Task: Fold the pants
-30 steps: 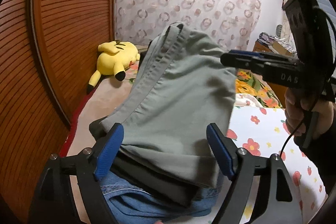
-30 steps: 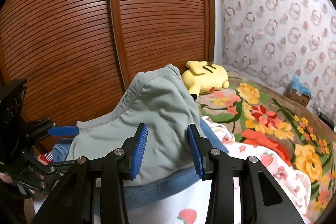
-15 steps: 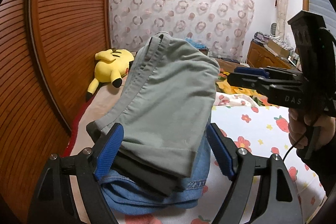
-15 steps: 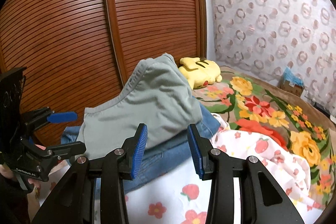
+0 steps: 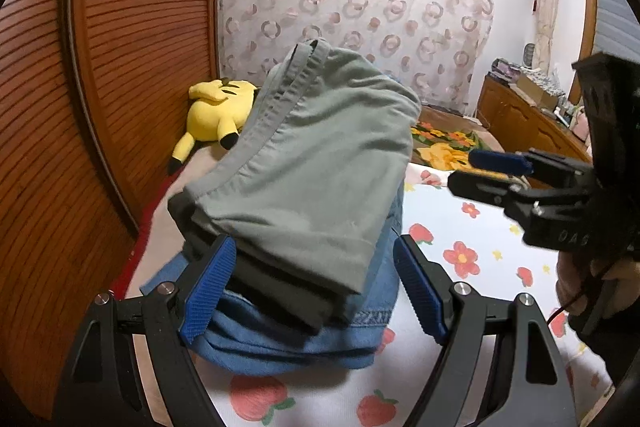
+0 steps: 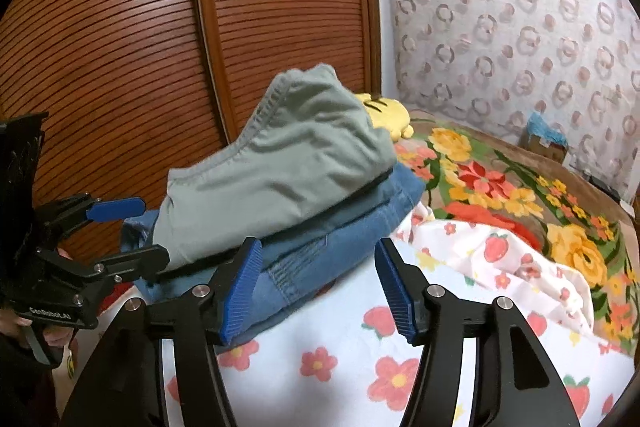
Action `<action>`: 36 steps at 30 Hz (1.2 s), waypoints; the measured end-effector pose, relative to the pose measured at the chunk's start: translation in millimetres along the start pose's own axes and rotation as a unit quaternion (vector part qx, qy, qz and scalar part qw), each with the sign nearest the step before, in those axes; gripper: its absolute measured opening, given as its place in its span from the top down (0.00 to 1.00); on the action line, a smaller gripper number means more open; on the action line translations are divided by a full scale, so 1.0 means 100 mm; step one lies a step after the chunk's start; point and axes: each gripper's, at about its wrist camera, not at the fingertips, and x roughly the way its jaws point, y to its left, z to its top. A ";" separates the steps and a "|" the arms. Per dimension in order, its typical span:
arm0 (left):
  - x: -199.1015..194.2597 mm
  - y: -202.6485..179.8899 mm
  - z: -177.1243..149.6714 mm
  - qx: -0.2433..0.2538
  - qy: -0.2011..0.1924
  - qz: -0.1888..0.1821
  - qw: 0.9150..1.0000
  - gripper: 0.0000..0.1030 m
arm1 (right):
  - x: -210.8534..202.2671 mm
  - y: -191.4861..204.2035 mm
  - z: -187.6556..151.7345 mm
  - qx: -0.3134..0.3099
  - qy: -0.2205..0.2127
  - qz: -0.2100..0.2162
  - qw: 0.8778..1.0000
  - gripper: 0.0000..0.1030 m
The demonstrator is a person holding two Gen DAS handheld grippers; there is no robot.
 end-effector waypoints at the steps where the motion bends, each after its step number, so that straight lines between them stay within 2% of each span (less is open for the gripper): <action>1: 0.00 -0.01 -0.01 -0.001 0.001 -0.002 1.000 0.21 | 0.00 0.02 -0.02 0.000 0.003 0.000 1.000 0.41; 6: -0.04 -0.04 -0.09 0.005 0.005 0.007 1.000 0.21 | -0.05 0.08 -0.10 0.012 0.007 -0.002 1.000 0.41; 14: -0.18 -0.14 -0.21 0.004 0.003 0.002 1.000 0.21 | -0.22 0.17 -0.22 0.019 0.004 -0.003 1.000 0.41; 25: -0.58 -0.47 -0.41 0.029 -0.019 -0.022 0.999 0.21 | -0.74 0.38 -0.53 0.029 -0.014 -0.024 0.999 0.41; 29: -0.74 -0.59 -0.47 0.037 -0.029 -0.031 0.998 0.21 | -1.00 0.46 -0.67 0.034 -0.029 -0.046 0.998 0.30; 36: -0.96 -0.83 -0.58 0.055 -0.043 -0.053 0.996 0.21 | -1.39 0.65 -0.94 0.043 -0.046 -0.074 0.995 0.28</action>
